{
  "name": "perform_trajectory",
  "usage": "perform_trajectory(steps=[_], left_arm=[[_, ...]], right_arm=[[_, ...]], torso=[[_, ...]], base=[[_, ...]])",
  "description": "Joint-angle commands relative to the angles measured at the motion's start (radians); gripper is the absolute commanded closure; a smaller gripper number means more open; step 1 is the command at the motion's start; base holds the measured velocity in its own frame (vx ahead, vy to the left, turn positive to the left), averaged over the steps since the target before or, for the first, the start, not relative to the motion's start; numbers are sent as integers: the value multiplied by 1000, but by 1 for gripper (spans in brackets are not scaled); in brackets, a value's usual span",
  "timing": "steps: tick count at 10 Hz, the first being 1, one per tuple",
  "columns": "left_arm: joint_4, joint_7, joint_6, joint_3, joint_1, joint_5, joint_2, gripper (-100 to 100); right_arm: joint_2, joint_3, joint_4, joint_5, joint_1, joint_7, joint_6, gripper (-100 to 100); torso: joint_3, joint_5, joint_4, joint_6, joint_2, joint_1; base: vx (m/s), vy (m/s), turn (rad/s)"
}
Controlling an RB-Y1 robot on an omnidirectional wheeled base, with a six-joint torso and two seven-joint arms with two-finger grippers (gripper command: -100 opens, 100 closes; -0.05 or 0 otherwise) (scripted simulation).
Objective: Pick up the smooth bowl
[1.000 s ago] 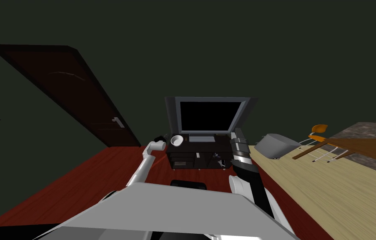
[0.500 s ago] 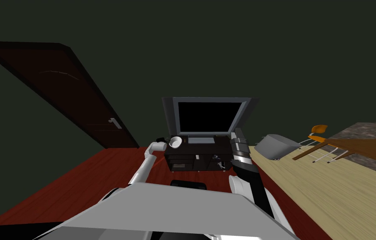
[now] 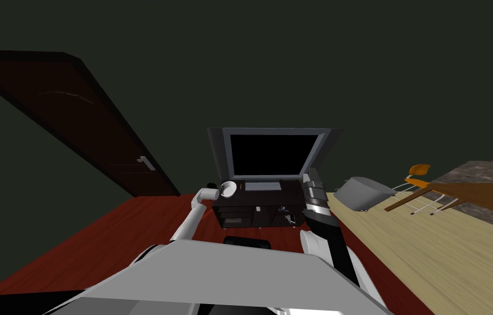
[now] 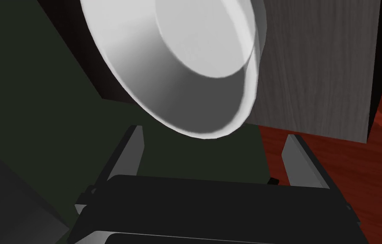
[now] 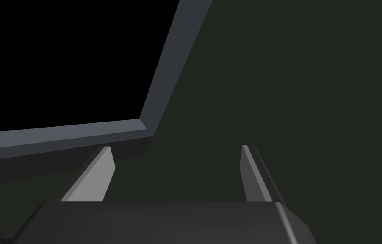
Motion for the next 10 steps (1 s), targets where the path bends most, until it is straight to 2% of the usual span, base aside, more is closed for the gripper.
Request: perform_trajectory(steps=[1,4,5,6,7,10], left_arm=[[24,-7,45,-3,1,-5,-3,-100],[67,-17,90,-6,5,-8,-6,-100],[65,-15,74,-5,2,-6,-5,-100],[66,-16,77,-6,2,-6,-5,0],[97,-10,44,-9,4,-10,-7,-100],[143,-1,-6,-15,6,-16,-10,-100]], right_arm=[[0,0,0,0,0,0,0,0],[0,0,0,0,0,0,0,0],[0,0,0,0,0,0,0,0],[0,0,0,0,0,0,0,0],[0,0,0,0,0,0,0,0],[0,0,0,0,0,0,0,0]], torso=[[0,0,0,0,0,0],[0,0,0,0,1,0],[0,0,0,0,1,0],[1,0,0,0,3,1],[3,0,1,0,5,1],[2,0,1,0,3,2]], base=[[96,-18,-12],[77,-21,-10],[31,-8,0],[6,-2,1],[29,10,-22],[40,16,-19]])
